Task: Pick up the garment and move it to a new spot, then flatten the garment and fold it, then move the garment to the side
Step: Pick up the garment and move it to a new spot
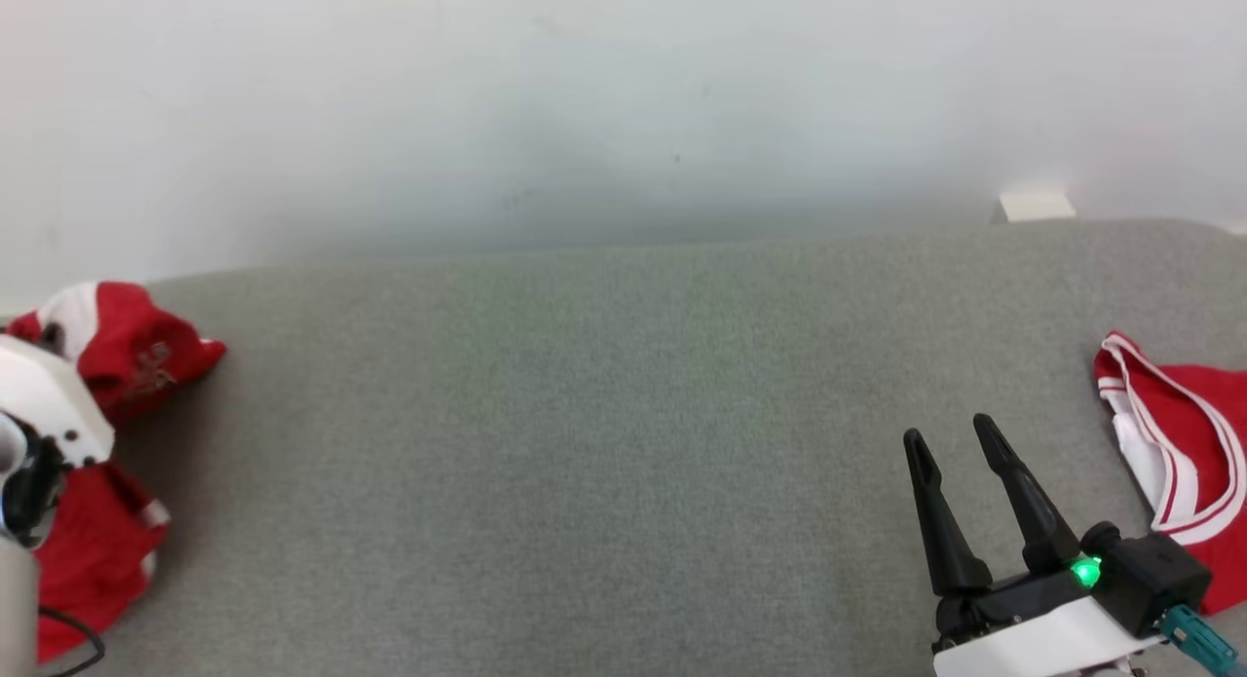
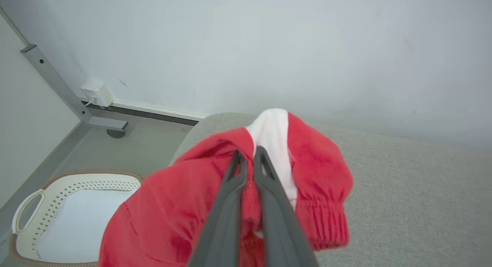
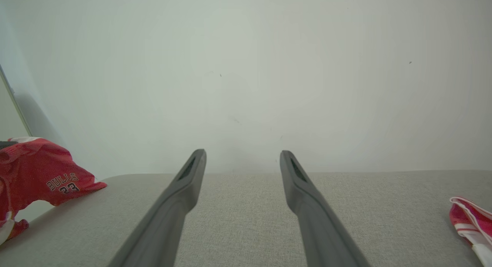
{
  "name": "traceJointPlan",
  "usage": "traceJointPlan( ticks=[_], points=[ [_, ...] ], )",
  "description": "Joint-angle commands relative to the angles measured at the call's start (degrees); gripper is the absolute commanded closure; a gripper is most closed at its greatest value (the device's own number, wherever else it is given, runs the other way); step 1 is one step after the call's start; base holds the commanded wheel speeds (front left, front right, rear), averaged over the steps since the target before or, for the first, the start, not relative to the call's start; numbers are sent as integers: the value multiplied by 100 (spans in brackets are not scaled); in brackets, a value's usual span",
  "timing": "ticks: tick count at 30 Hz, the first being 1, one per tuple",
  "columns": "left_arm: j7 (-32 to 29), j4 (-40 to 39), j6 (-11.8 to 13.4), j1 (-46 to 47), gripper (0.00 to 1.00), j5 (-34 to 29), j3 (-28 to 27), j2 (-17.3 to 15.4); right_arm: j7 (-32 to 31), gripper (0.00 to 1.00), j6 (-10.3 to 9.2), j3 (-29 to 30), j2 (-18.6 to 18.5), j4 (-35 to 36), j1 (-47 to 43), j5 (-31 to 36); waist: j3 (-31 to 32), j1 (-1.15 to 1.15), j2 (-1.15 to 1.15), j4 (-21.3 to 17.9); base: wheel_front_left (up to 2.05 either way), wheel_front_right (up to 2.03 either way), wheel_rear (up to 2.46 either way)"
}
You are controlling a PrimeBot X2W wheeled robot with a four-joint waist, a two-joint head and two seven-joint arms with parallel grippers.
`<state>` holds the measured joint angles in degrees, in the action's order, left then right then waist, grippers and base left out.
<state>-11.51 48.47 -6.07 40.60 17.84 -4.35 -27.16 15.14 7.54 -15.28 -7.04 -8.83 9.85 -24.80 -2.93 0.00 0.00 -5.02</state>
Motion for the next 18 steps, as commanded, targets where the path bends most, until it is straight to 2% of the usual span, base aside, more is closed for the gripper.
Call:
traceJointPlan(
  ticks=[1,4,11,18],
  points=[
    [15,-233,-58,95,100,-136,191,13,-4,0,-10,69,-22,21,-140,-15,347,0,0,51,0,0,0],
    [-30,-475,-91,129,100,-149,364,65,-4,0,-10,146,-21,51,-205,-30,433,0,0,31,0,0,0],
    [-321,-1611,-140,76,100,93,952,306,-4,0,-11,264,-32,113,-327,-1,637,0,0,-210,0,0,0],
    [-741,-2903,-145,-124,100,739,1471,780,-4,0,-11,410,-85,185,-333,46,726,0,0,-589,0,0,0]
  ],
)
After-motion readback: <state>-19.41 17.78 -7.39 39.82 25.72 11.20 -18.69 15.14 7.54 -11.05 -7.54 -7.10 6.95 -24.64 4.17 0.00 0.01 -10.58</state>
